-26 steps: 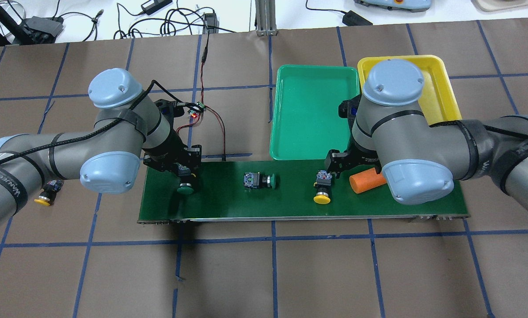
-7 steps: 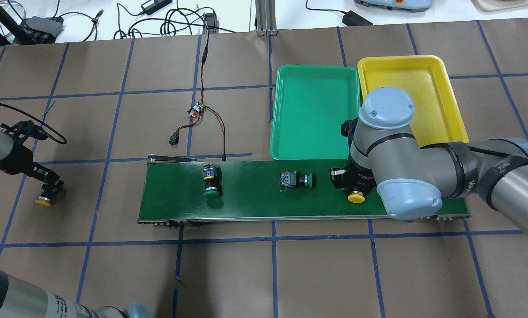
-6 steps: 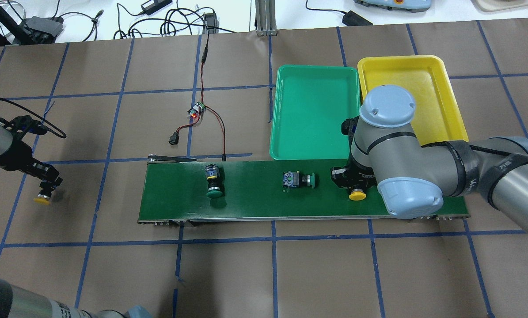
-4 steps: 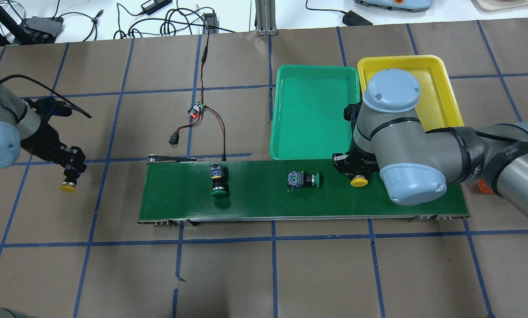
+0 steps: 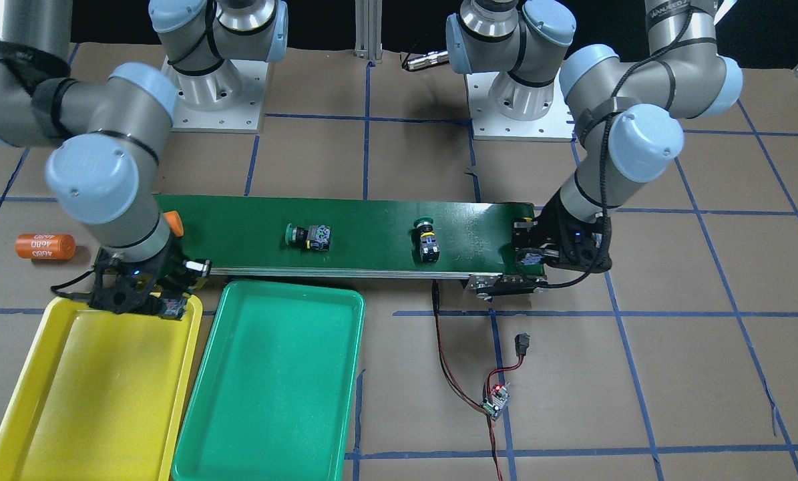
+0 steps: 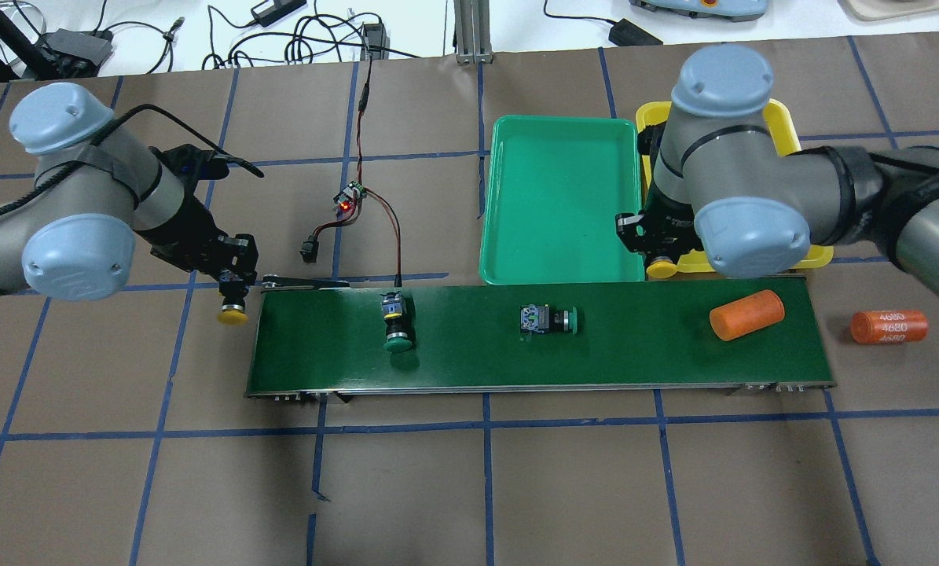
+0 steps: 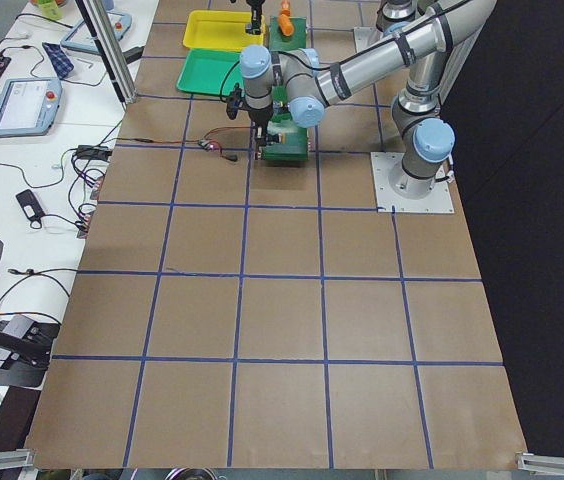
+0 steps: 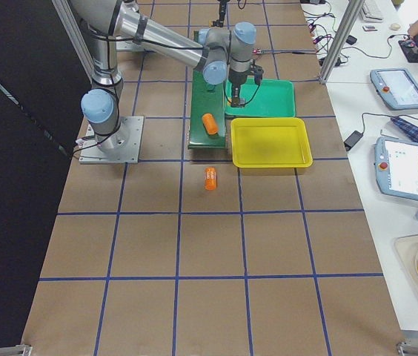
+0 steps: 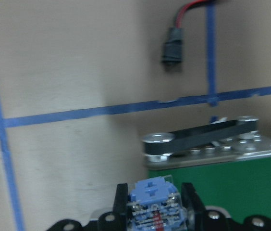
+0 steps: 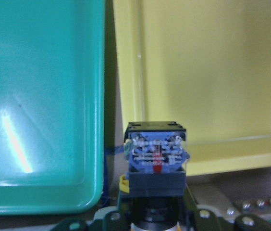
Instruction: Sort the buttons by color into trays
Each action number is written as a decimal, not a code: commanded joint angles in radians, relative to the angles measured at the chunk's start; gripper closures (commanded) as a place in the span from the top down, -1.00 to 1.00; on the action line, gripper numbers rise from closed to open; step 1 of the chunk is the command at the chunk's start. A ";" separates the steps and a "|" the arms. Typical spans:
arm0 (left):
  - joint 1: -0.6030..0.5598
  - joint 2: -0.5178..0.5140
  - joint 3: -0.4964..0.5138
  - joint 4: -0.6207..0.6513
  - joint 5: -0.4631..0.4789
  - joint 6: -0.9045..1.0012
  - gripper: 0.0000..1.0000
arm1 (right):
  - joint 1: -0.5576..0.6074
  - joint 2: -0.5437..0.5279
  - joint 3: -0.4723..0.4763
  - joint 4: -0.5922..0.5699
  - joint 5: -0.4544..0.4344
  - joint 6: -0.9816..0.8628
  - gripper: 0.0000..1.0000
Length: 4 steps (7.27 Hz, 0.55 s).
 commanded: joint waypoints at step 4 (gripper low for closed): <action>-0.091 0.010 -0.084 0.084 -0.003 -0.074 1.00 | -0.115 0.167 -0.137 0.017 0.014 -0.186 1.00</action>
